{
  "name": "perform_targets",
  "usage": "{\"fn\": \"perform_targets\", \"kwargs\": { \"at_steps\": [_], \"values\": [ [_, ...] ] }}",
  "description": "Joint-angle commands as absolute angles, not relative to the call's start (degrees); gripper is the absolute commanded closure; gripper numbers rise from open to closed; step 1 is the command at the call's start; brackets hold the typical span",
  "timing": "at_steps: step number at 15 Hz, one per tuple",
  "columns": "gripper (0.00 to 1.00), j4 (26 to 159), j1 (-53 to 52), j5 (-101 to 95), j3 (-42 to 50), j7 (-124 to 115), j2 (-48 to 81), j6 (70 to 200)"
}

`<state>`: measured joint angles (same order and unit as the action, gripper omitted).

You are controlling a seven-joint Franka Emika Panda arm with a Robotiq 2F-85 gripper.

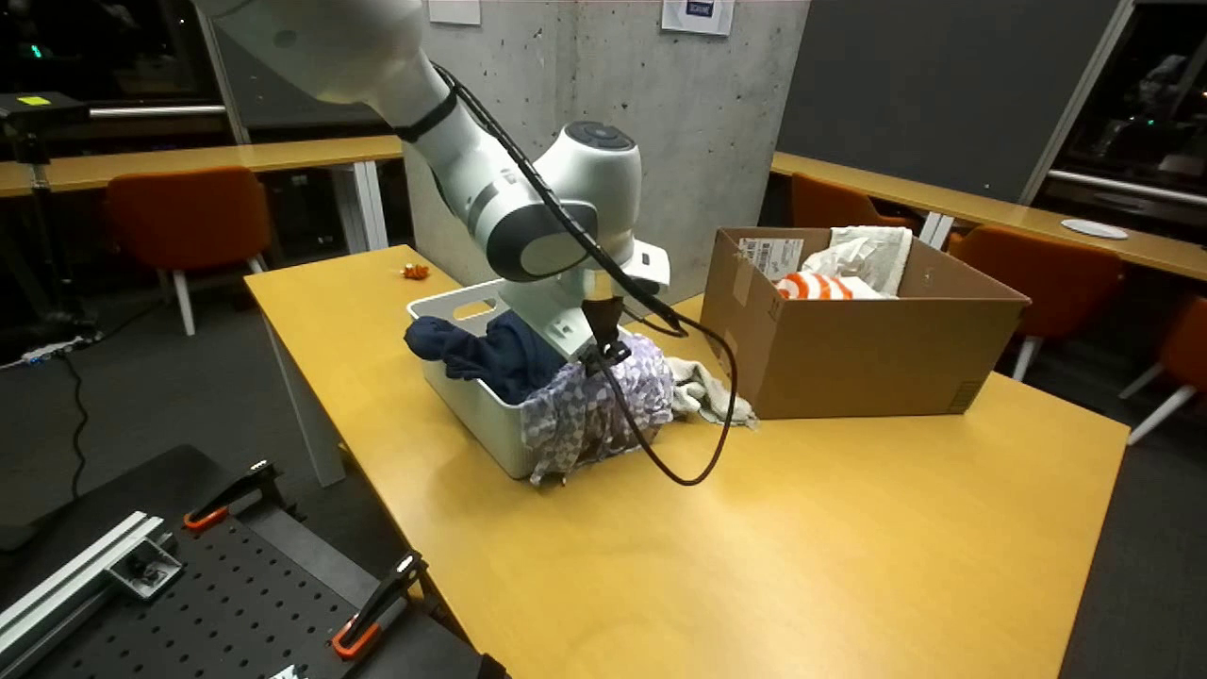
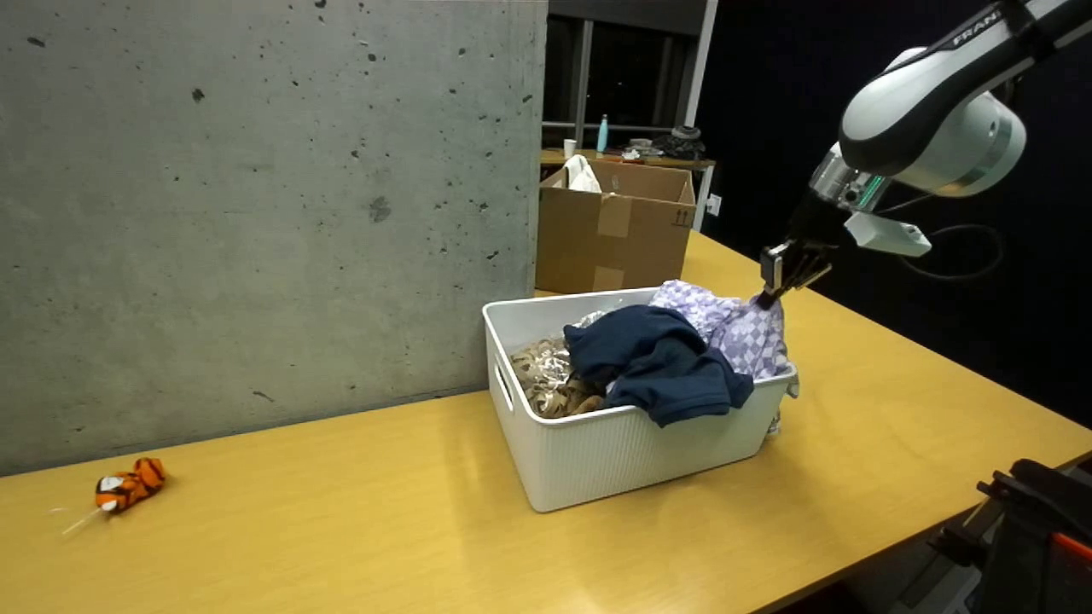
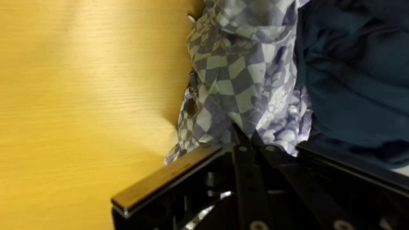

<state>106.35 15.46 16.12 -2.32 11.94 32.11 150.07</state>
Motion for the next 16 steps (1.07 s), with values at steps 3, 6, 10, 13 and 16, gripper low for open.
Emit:
{"fn": "perform_targets", "kwargs": {
  "at_steps": [3, 6, 10, 13, 16],
  "values": [
    [1.00, 106.4, 19.2, 18.3, -1.2, 13.0, 23.3, 145.7],
    [1.00, 104.5, 20.4, 18.4, 1.0, 12.1, 19.3, 141.6],
    [1.00, 99.5, 20.2, 17.2, 4.7, 10.8, 14.3, 135.9],
    [1.00, 94.7, 19.4, 16.6, 6.5, 9.5, 12.5, 132.6],
    [1.00, 90.6, 19.2, 17.0, 7.5, 9.0, 11.0, 130.6]
  ]
}}
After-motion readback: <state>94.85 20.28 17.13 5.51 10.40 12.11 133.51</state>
